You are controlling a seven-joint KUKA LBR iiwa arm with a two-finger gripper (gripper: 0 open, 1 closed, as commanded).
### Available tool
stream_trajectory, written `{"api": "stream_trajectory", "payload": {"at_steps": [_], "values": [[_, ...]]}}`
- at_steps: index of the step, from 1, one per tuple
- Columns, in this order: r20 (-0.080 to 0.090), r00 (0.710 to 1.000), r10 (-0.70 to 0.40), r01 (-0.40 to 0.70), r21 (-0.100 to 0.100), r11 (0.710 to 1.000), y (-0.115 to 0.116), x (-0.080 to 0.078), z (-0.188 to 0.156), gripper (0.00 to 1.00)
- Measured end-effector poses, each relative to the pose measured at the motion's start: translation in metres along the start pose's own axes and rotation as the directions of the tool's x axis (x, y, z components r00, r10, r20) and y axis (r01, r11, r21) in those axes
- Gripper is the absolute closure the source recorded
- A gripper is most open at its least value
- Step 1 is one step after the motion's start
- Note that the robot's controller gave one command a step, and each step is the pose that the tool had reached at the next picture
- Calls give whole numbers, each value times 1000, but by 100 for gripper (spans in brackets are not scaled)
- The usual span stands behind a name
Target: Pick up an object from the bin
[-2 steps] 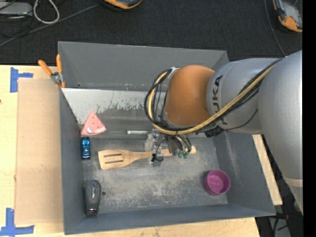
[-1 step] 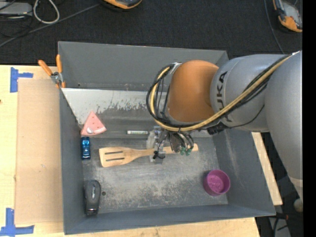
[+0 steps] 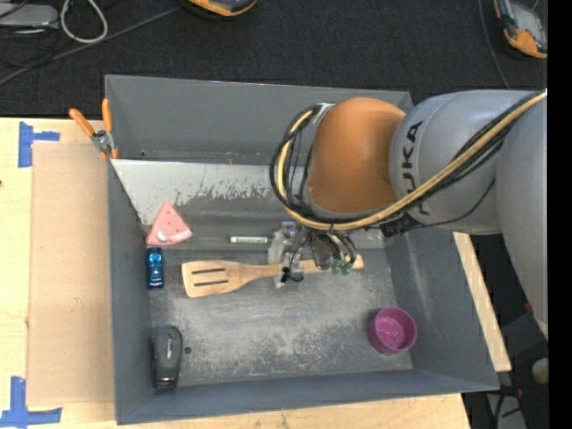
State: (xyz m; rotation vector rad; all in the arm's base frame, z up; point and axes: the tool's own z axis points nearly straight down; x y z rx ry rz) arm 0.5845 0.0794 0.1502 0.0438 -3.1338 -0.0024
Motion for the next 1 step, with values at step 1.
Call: {"api": "stream_trajectory", "payload": {"at_steps": [1], "values": [[-2,1000,-1,1,0,1000,0,1,-37,100]]}}
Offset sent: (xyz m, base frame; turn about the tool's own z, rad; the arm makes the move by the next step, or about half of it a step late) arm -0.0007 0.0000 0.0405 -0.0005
